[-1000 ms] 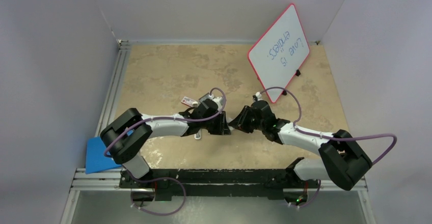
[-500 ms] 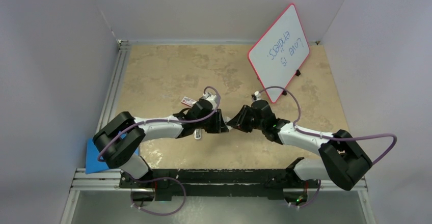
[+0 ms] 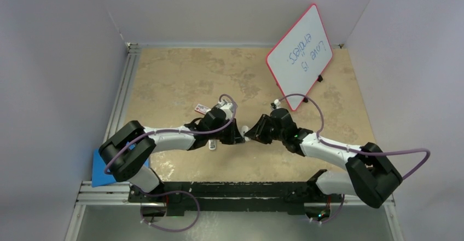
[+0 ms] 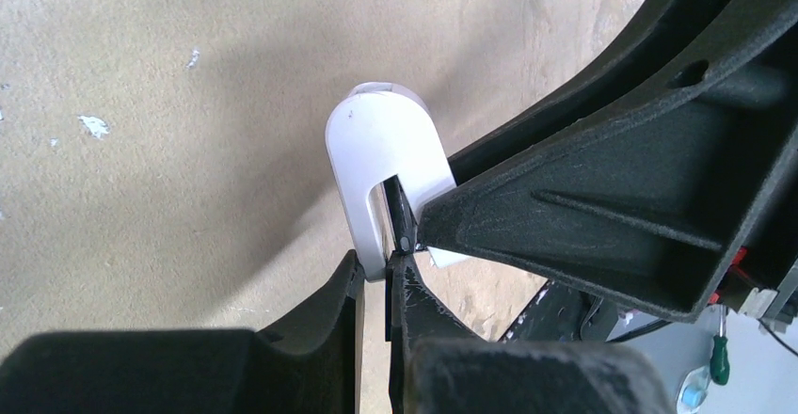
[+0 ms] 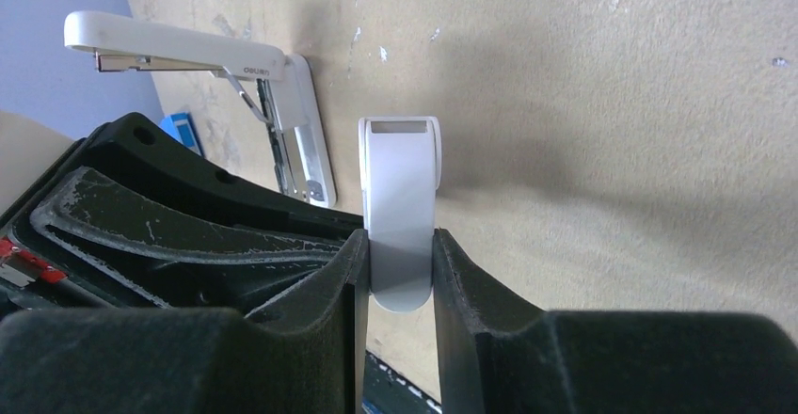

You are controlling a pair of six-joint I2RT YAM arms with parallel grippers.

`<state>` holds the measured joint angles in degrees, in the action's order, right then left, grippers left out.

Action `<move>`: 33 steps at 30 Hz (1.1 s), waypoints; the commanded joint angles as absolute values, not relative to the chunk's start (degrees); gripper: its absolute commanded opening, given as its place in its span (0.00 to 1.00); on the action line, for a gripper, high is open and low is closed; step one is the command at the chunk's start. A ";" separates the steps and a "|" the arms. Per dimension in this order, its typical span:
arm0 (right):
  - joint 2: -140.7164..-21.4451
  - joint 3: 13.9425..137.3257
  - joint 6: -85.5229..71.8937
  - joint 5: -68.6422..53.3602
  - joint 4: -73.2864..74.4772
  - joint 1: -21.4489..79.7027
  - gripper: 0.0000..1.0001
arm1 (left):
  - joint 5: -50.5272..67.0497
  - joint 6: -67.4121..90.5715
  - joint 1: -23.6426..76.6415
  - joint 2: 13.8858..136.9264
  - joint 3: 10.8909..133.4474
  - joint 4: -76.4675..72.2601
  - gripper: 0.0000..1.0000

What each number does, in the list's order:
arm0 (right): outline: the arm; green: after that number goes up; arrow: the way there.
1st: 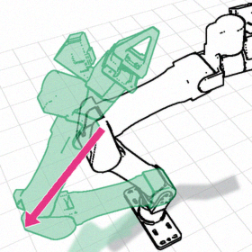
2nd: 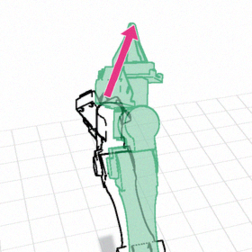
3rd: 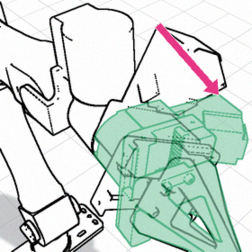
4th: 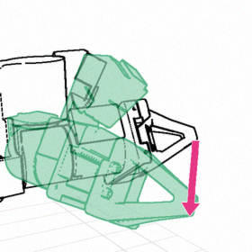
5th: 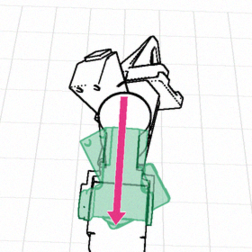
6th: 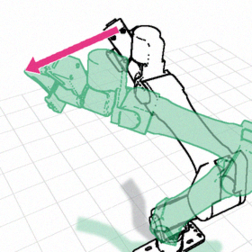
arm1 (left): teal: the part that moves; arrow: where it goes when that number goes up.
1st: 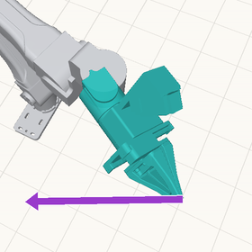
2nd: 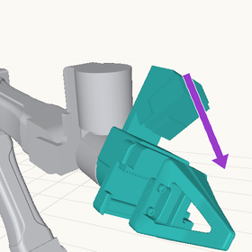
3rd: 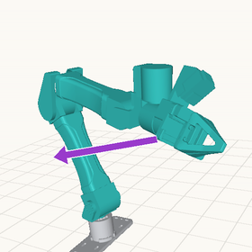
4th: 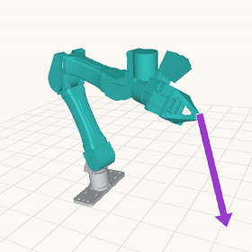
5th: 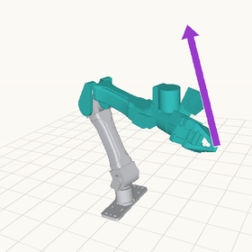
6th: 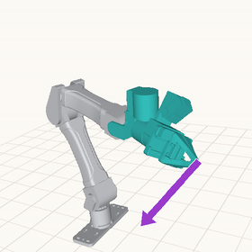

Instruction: Load the staples into the stapler

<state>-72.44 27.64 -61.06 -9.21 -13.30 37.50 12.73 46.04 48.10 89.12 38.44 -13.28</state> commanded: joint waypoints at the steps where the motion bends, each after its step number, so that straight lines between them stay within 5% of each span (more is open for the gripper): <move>1: -69.02 29.26 -62.10 -7.33 -11.11 37.03 0.14 | 13.53 40.13 48.08 87.28 36.24 -14.61 0.00; 20: -68.08 30.21 -59.95 -7.27 -8.94 35.74 0.14 | 16.26 37.02 48.08 87.34 36.04 -12.42 0.01; 27: -73.77 29.36 -55.22 -12.71 -13.66 35.72 0.14 | 21.19 40.24 46.42 89.66 36.73 -15.52 0.08; 33: -75.67 29.29 -54.17 -12.92 -13.97 35.73 0.14 | 22.63 40.96 45.91 89.95 37.00 -16.51 0.26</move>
<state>-74.91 28.16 -57.19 -13.04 -12.49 36.34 19.79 40.93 46.46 90.32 36.62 -15.16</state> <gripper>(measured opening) 0.287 0.222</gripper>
